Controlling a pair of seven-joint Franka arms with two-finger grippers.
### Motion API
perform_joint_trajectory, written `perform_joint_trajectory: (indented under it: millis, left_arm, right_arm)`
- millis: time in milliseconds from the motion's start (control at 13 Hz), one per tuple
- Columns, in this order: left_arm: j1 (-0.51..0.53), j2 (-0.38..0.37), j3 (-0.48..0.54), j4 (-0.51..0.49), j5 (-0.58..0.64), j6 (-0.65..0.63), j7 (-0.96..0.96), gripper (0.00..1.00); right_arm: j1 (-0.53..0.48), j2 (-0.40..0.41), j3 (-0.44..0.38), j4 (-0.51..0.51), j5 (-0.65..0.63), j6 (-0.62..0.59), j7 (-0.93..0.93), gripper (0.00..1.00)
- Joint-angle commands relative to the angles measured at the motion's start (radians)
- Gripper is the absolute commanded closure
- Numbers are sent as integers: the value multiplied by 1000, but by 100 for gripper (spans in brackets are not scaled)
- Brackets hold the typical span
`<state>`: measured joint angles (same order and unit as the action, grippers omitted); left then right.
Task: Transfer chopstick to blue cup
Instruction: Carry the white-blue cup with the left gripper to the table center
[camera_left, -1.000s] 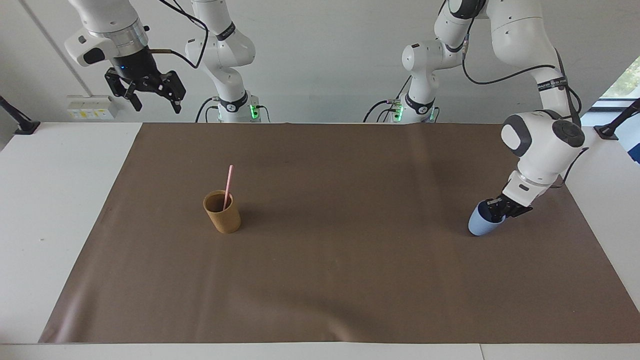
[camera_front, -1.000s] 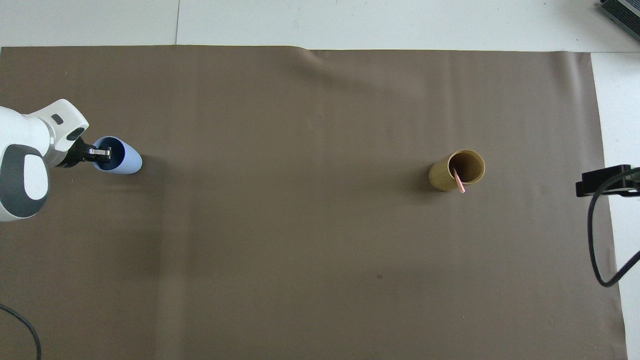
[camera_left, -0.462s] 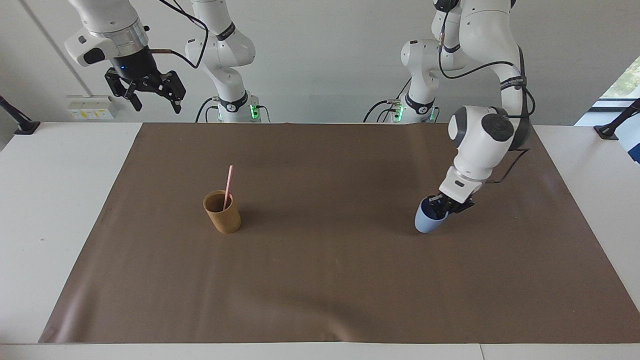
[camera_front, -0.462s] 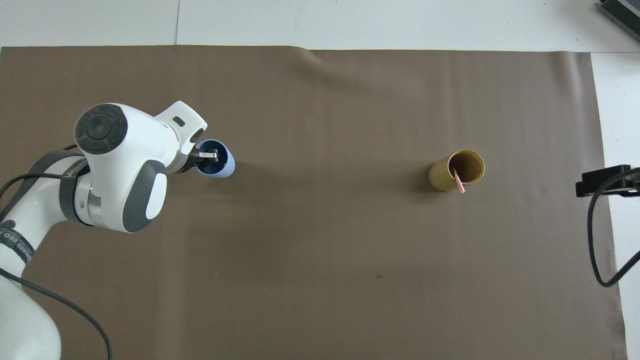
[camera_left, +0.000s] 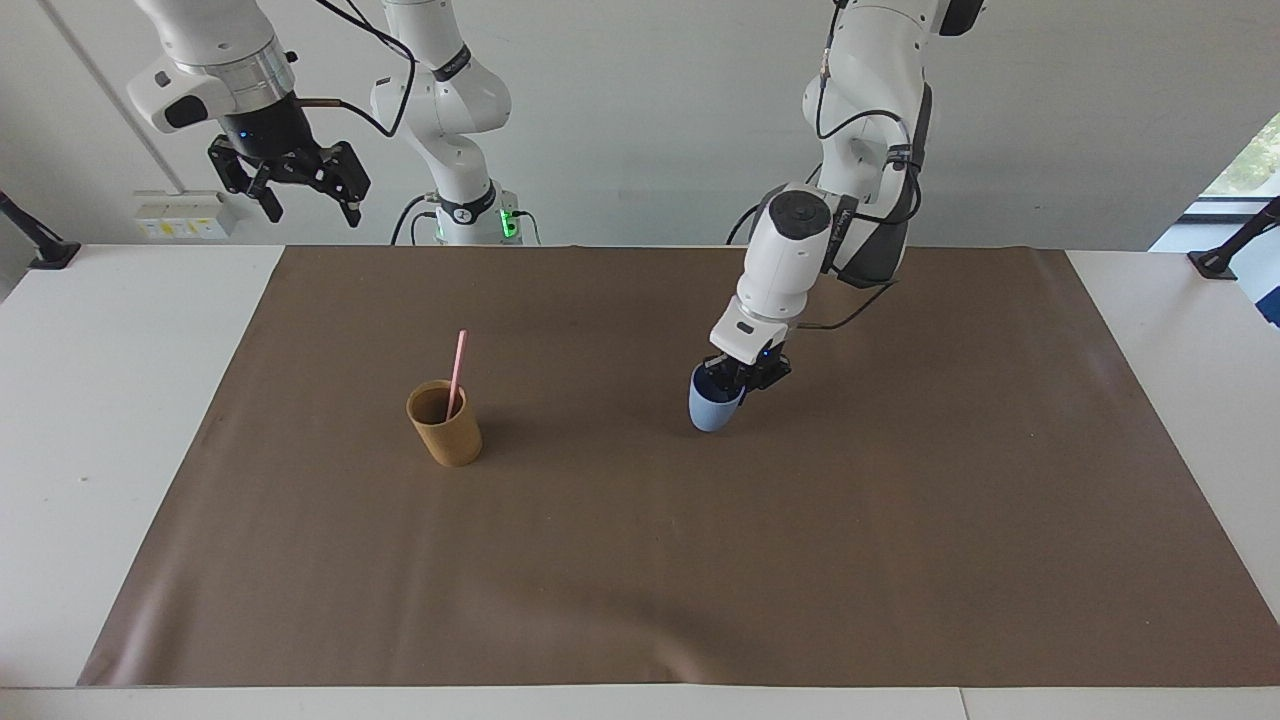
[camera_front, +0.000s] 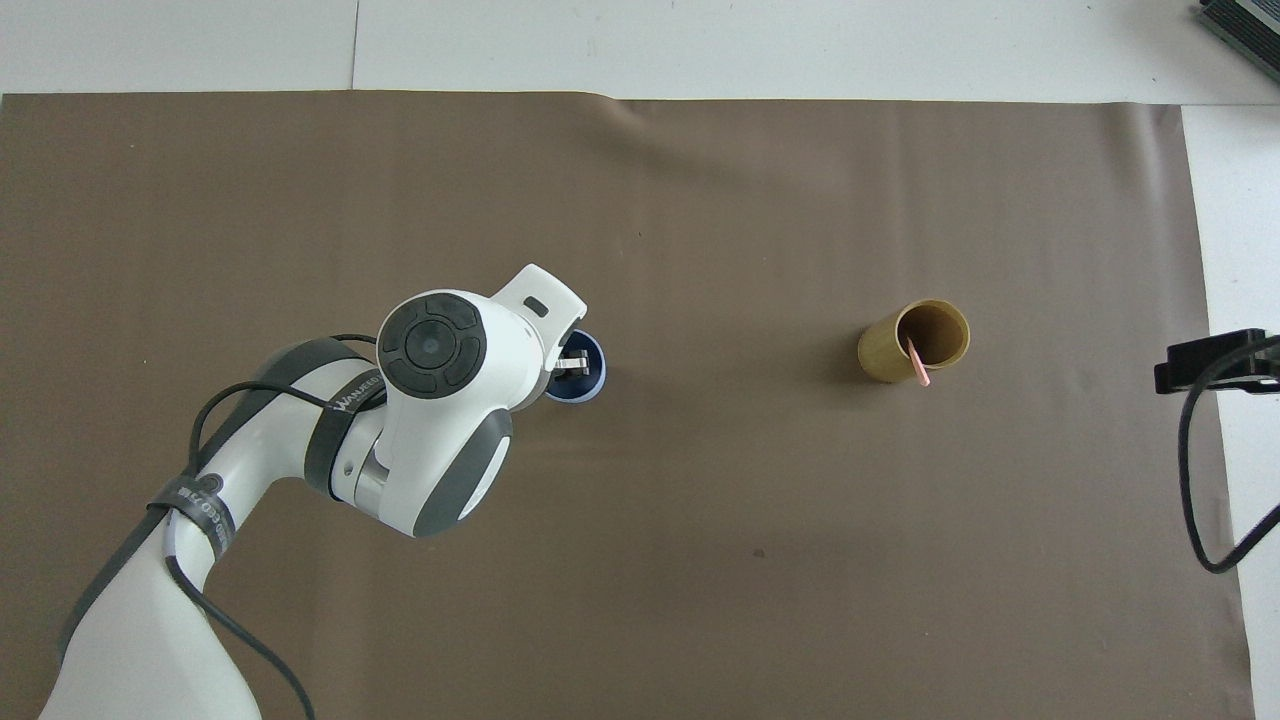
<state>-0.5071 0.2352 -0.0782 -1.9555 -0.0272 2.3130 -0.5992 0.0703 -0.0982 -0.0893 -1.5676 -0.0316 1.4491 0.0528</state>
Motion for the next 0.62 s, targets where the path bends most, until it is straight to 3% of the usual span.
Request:
perform_joint_trajectory:
  millis: [0, 154, 231, 308, 385, 538]
  left_arm:
    - [-54, 4, 18, -19, 6, 28, -28, 100]
    - [-76, 21, 18, -17, 6, 26, -27, 96]
    - [-77, 23, 18, -8, 6, 25, -28, 66]
    - [-77, 23, 18, -8, 6, 31, -21, 20]
    - [-74, 12, 20, 1, 6, 34, -16, 0]
    - [-59, -51, 23, 4, 6, -12, -13, 0]
  right_arm:
    - [-12, -23, 5, -22, 9, -3, -22, 0]
    - [-12, -23, 5, -25, 10, 1, -24, 0]
    - [-12, -23, 5, -26, 10, 5, -24, 0]
    - [-12, -25, 5, -28, 12, 7, -22, 0]
    - [-10, -25, 5, -29, 12, 7, -21, 0]
    - [-10, -25, 5, -38, 24, 7, -19, 0]
